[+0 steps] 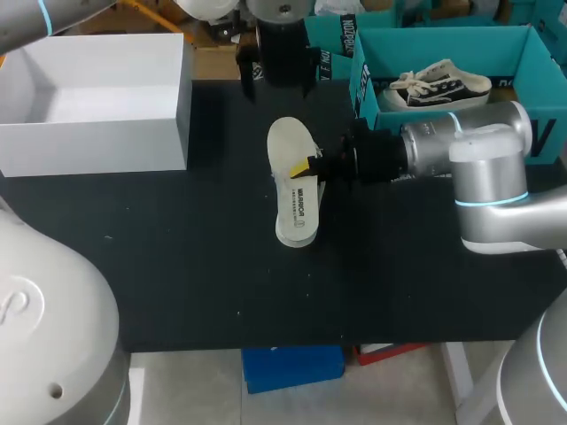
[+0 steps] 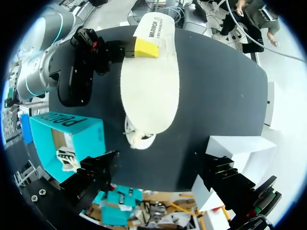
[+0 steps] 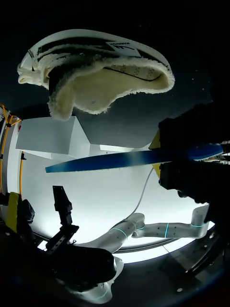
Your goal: Take the shoe out of the shoebox, open the shoe tongue, remove and reinsert the insole, then place the shoe into the shoebox
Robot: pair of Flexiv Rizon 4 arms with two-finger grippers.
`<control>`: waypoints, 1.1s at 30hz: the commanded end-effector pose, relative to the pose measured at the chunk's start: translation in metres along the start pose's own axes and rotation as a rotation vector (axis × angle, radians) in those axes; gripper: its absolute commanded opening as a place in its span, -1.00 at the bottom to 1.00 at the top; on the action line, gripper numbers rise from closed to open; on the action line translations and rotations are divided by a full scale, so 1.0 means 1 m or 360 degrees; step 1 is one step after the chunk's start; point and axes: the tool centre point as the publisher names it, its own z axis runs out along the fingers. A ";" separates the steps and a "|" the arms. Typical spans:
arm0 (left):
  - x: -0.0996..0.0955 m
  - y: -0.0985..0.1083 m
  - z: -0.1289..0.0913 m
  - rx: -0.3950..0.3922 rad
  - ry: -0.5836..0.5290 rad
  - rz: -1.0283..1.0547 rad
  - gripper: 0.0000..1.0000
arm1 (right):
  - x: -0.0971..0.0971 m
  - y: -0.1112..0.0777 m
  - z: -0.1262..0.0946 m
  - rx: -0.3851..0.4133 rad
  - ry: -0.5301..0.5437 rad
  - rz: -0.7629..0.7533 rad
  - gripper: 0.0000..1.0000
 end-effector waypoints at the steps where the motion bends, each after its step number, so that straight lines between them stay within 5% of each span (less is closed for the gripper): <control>1: 0.005 -0.013 -0.009 -0.0026 -0.0022 0.0004 1.00 | 0.000 0.000 0.001 0.0001 -0.0003 0.0001 -1.00; 33: 0.017 -0.133 -0.053 -0.0107 -0.0065 0.0019 1.00 | 0.000 0.000 0.001 0.0001 -0.0003 0.0001 -1.00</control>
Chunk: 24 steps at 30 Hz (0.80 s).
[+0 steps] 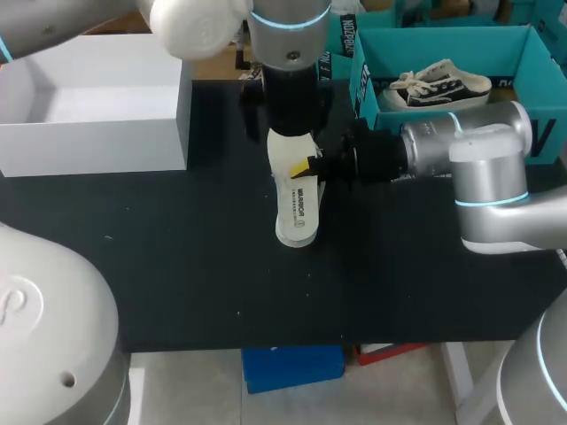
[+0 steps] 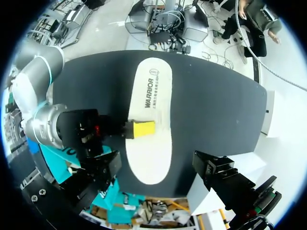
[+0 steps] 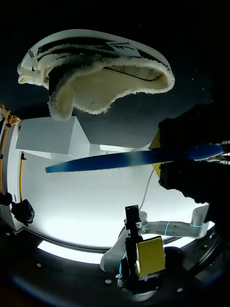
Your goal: Take the shoe out of the shoebox, open the shoe tongue, remove and reinsert the insole, then place the shoe into the shoebox
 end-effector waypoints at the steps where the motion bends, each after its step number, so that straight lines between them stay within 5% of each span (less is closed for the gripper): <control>1: 0.011 -0.016 -0.011 -0.0054 -0.0028 0.0006 1.00 | 0.000 0.000 0.001 0.0001 -0.0003 0.0001 -1.00; 24: 0.019 -0.092 -0.017 -0.0003 -0.0095 0.0053 1.00 | 0.000 0.000 0.001 0.0001 -0.0003 0.0001 -1.00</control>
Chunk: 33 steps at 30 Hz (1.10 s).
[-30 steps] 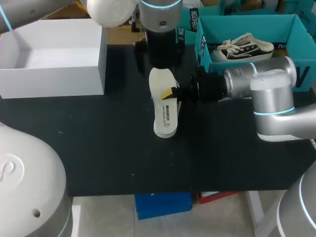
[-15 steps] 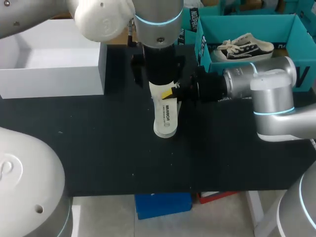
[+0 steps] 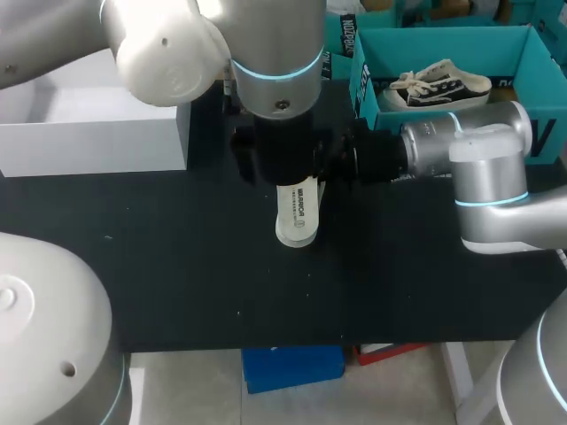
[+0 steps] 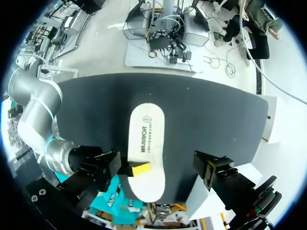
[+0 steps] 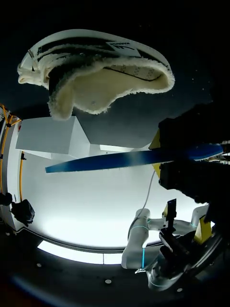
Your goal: Take the shoe out of the shoebox, open the shoe tongue, remove and reinsert the insole, then place the shoe into the shoebox
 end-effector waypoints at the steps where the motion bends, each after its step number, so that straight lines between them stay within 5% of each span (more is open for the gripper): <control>1: 0.005 -0.010 0.001 -0.0005 -0.0036 0.0016 1.00 | 0.000 0.000 0.001 0.0001 -0.0003 0.0001 -1.00; 13: 0.003 -0.016 0.007 0.0029 -0.0058 0.0019 1.00 | 0.000 0.000 0.001 0.0001 -0.0003 0.0001 -1.00; 20: 0.022 0.001 0.011 0.0186 -0.0443 -0.0065 1.00 | 0.000 0.000 0.001 0.0001 -0.0003 0.0001 -1.00; 33: 0.050 0.021 0.020 0.0182 -0.0926 -0.0130 1.00 | 0.000 0.000 0.001 0.0001 -0.0003 0.0001 -1.00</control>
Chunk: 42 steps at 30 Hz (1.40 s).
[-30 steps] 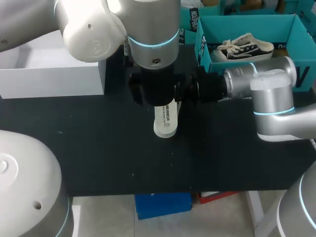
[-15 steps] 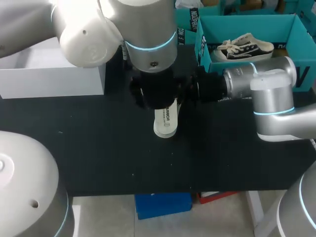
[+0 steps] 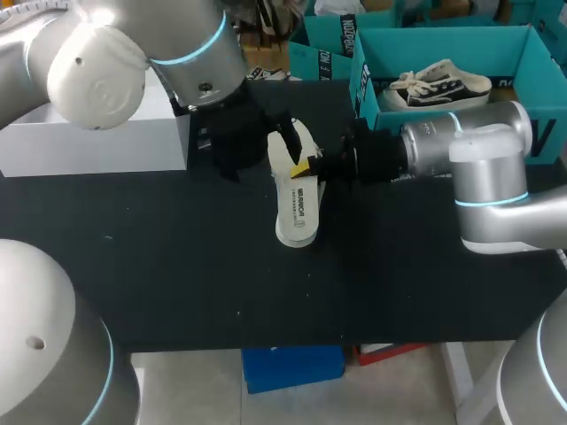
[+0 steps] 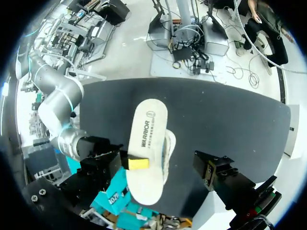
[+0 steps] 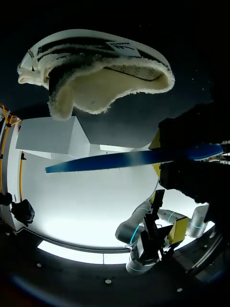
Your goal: Take the shoe out of the shoebox, open the shoe tongue, remove and reinsert the insole, then place the shoe into the shoebox
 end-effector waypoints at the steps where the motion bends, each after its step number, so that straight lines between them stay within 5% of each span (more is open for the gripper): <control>1: 0.028 0.001 0.002 0.0008 -0.0497 0.0024 1.00 | 0.000 0.000 0.001 0.0001 -0.0003 0.0001 -1.00; 16: 0.041 0.015 0.026 0.0062 -0.0838 0.0051 1.00 | 0.000 0.000 0.001 0.0001 -0.0003 0.0001 -1.00; 42: 0.041 0.014 0.029 0.0103 -0.0847 0.0055 1.00 | 0.000 0.000 0.001 0.0001 -0.0003 0.0001 -1.00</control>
